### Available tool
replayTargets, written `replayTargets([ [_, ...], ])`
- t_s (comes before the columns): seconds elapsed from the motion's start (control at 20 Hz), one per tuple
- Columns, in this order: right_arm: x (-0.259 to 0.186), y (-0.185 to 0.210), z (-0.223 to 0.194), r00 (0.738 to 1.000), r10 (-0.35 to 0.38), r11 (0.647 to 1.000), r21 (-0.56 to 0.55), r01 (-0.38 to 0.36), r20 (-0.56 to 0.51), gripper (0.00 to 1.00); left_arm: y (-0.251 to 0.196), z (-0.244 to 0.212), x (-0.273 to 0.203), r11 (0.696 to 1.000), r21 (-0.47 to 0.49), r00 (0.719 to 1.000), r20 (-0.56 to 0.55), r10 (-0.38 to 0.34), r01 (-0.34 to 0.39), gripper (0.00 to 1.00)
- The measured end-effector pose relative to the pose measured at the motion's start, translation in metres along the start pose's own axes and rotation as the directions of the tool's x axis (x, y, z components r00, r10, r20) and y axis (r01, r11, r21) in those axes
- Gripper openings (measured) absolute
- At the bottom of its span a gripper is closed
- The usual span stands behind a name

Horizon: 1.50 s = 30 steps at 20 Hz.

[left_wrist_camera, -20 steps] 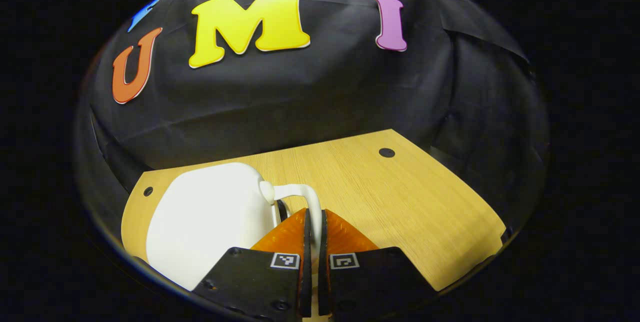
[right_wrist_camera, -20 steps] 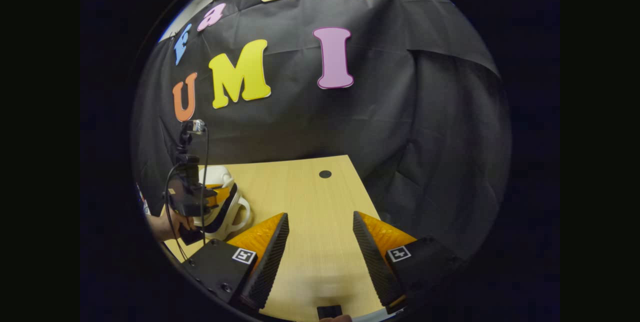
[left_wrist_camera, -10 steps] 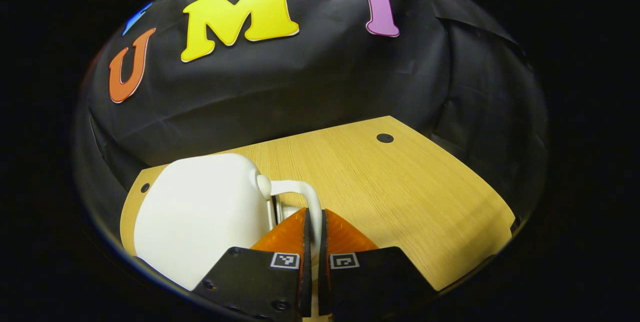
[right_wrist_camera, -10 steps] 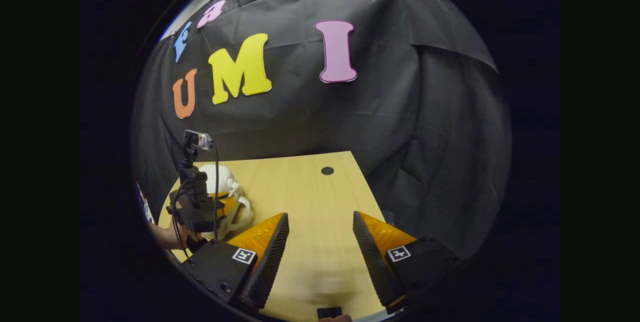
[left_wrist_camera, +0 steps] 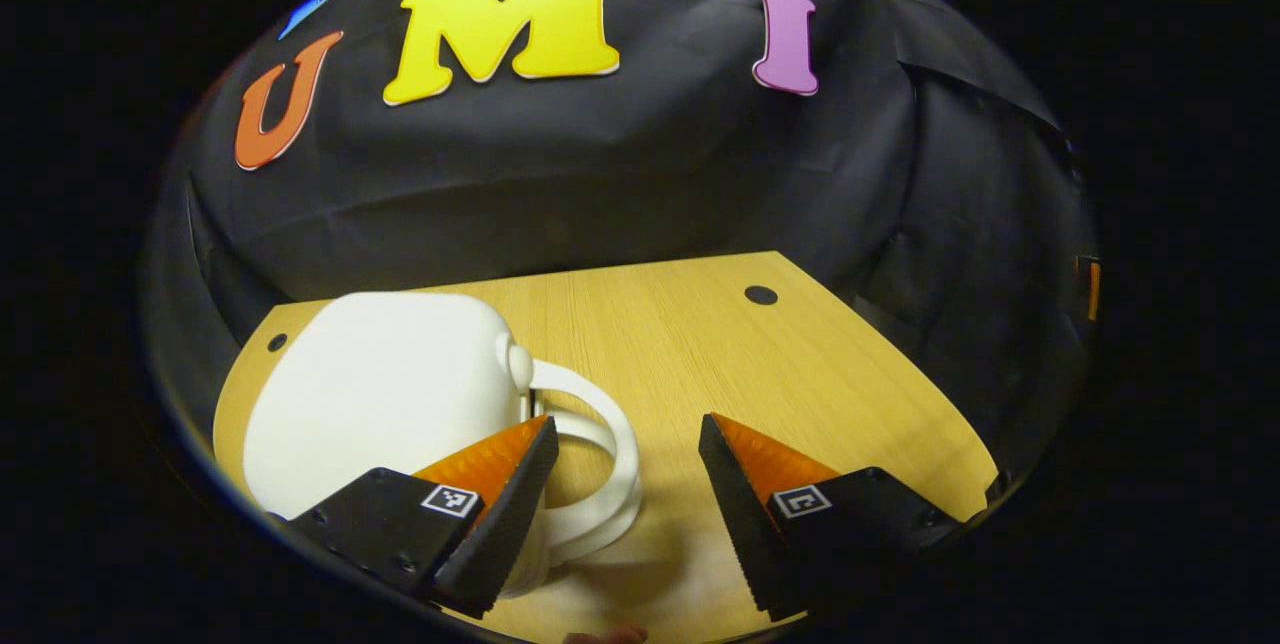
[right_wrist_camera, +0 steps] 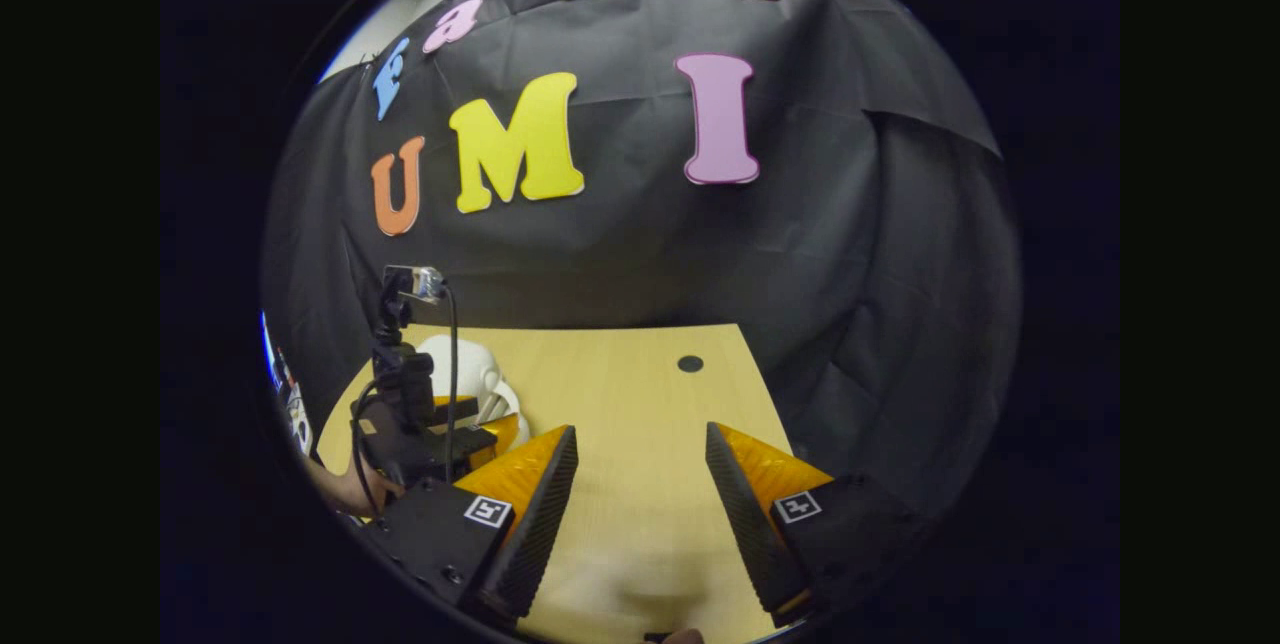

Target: First open the suitcase, pack the skin care products into it, and then close the suitcase.

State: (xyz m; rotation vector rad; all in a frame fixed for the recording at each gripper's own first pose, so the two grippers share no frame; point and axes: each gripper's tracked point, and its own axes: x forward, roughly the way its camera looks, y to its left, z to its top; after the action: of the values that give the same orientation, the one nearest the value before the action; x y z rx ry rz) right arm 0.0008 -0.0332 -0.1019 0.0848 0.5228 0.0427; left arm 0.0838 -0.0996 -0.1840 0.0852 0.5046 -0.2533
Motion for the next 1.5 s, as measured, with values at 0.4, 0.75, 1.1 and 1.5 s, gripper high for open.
replayTargets([
  [0.4, 0.005, 0.045, 0.118, 0.947, 0.049, 0.999, -0.001, -0.051, 0.317, 0.76, 0.064, 0.165, -0.096, 0.978, -0.065, 0.907, 0.367, 0.207, -0.196, 0.97],
  [0.75, -0.022, 0.086, 0.178, 0.856, 0.024, 1.0, -0.006, -0.024, 0.516, 0.77, 0.077, 0.223, -0.175, 0.967, -0.126, 0.821, 0.512, 0.254, -0.22, 0.97],
  [1.1, -0.033, 0.093, 0.168, 0.86, -0.02, 0.999, 0.043, -0.002, 0.509, 0.77, 0.067, 0.197, -0.187, 0.968, -0.155, 0.843, 0.476, 0.25, -0.2, 0.97],
  [1.5, -0.036, 0.094, 0.161, 0.872, -0.029, 0.999, 0.03, 0.016, 0.488, 0.77, 0.06, 0.197, -0.19, 0.973, -0.127, 0.841, 0.489, 0.231, -0.193, 0.97],
])
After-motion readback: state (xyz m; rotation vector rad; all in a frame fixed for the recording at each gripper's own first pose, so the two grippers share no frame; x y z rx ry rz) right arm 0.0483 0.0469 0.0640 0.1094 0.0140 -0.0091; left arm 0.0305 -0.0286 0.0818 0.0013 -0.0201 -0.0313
